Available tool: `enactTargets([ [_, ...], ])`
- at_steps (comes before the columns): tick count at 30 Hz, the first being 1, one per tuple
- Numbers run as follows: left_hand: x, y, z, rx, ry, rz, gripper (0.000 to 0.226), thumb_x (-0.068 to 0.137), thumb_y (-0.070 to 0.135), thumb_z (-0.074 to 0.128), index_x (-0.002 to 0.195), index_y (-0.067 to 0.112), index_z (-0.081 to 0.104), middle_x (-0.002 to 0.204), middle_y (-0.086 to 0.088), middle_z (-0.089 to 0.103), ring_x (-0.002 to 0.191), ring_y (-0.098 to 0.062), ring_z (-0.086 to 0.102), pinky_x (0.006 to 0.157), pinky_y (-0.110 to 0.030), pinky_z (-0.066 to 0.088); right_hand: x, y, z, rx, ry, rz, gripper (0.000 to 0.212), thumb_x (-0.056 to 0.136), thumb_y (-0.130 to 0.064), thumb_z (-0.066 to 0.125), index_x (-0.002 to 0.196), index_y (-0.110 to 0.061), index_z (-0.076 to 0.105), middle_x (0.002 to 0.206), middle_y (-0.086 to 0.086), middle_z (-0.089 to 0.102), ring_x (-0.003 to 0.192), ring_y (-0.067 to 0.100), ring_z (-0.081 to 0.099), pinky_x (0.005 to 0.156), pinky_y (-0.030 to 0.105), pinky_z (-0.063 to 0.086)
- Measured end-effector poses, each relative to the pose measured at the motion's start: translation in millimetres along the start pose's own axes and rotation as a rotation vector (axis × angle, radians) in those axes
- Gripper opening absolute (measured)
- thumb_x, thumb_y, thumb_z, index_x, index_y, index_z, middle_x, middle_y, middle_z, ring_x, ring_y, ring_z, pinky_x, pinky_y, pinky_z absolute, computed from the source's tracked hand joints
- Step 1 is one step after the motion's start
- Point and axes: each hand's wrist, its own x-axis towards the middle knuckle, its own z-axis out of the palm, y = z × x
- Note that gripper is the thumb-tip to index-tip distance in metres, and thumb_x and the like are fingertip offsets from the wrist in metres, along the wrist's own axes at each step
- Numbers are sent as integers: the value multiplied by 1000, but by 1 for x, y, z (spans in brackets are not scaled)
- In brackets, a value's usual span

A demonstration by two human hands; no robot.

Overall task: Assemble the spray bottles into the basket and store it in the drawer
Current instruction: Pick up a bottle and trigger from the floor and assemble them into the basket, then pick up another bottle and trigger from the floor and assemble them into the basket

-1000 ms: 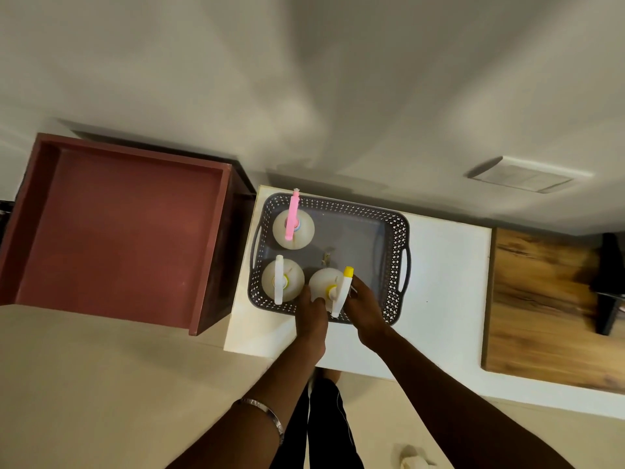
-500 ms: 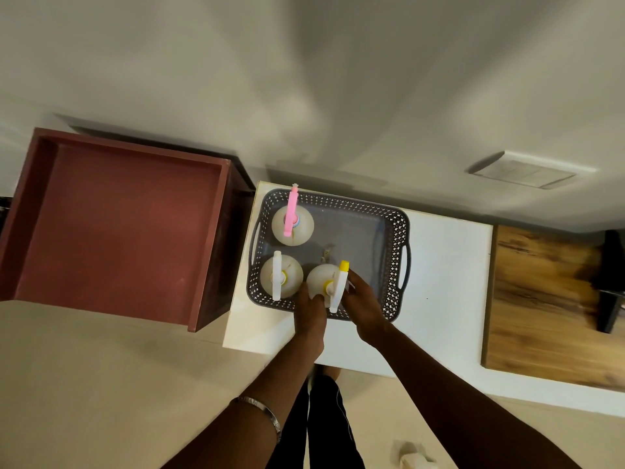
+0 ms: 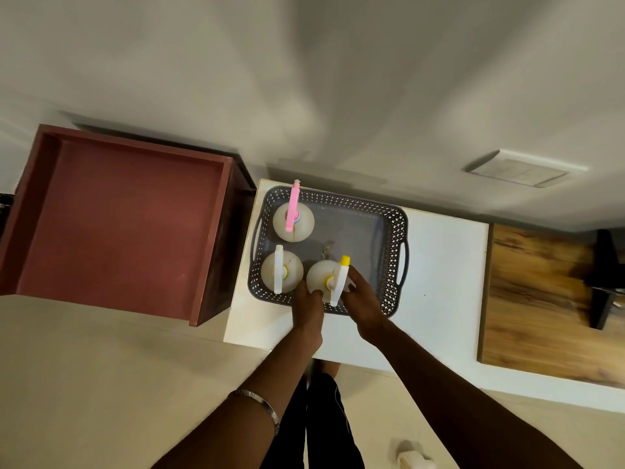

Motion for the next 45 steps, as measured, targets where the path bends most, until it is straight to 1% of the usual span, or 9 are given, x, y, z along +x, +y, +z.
enactTargets([
  [2, -5, 2, -4, 28, -9, 6, 44, 90, 7, 46, 134, 14, 49, 130, -13, 55, 118, -31, 53, 108, -46, 44, -4, -1, -2, -44, 29, 47, 58, 96, -7, 55, 150, -24, 40, 145, 9, 52, 131, 29, 51, 108, 50, 46],
  [5, -15, 5, -13, 126, -35, 53, 38, 88, 14, 52, 126, 9, 54, 125, -21, 58, 118, -39, 55, 102, -50, 46, -17, -8, -3, -108, 52, 44, 56, 96, -14, 60, 148, -21, 43, 144, 8, 51, 127, 27, 53, 106, 48, 48],
  [8, -30, 7, -25, 204, -85, 118, 33, 92, 22, 53, 123, 15, 58, 121, -11, 62, 114, -30, 56, 97, -41, 49, -35, -12, -2, -250, 85, 1, 54, 93, -17, 65, 144, -14, 46, 144, 6, 49, 128, 27, 52, 107, 48, 46],
  [11, -44, 4, -43, 275, -111, 212, 26, 94, 25, 56, 119, 19, 60, 119, 2, 63, 114, -20, 57, 91, -28, 43, -55, -16, 1, -450, 103, -84, 38, 92, -21, 66, 126, -9, 56, 121, 6, 59, 112, 25, 58, 86, 34, 53],
  [14, -62, -5, -67, 317, -36, 246, 37, 94, 31, 58, 130, 22, 54, 133, 2, 58, 125, -20, 52, 104, -33, 42, -78, -16, 7, -716, 69, -214, 28, 91, -30, 66, 106, -7, 61, 98, 3, 63, 93, 23, 60, 66, 26, 42],
  [18, -84, -23, -104, 343, 80, 287, 45, 93, 34, 60, 135, 22, 50, 142, -3, 52, 128, -23, 51, 105, -37, 45, -102, -9, 15, -951, -21, -323, 43, 90, -45, 66, 115, -12, 60, 111, 4, 62, 101, 19, 60, 80, 25, 41],
  [23, -119, -67, -153, 322, 239, 348, 50, 88, 39, 63, 134, 23, 51, 139, -3, 51, 124, -19, 52, 95, -25, 40, -136, -5, 39, -1114, -158, -445, 52, 87, -54, 65, 124, -18, 56, 119, 3, 62, 110, 18, 61, 88, 27, 45],
  [30, -179, -181, -227, 159, 407, 282, 66, 86, 44, 67, 143, 22, 42, 147, -1, 42, 134, -18, 45, 101, -23, 36, -195, 16, 104, -1436, -543, -642, 70, 91, -53, 59, 149, -19, 39, 151, 4, 45, 137, 22, 45, 111, 36, 39],
  [45, -307, -474, -367, -401, 771, -68, 67, 87, 43, 66, 144, 20, 41, 151, -4, 38, 137, -21, 42, 111, -32, 33, -372, 199, 284, -1898, -1057, -924, 73, 92, -48, 59, 152, -18, 32, 157, 2, 35, 143, 21, 38, 114, 40, 35],
])
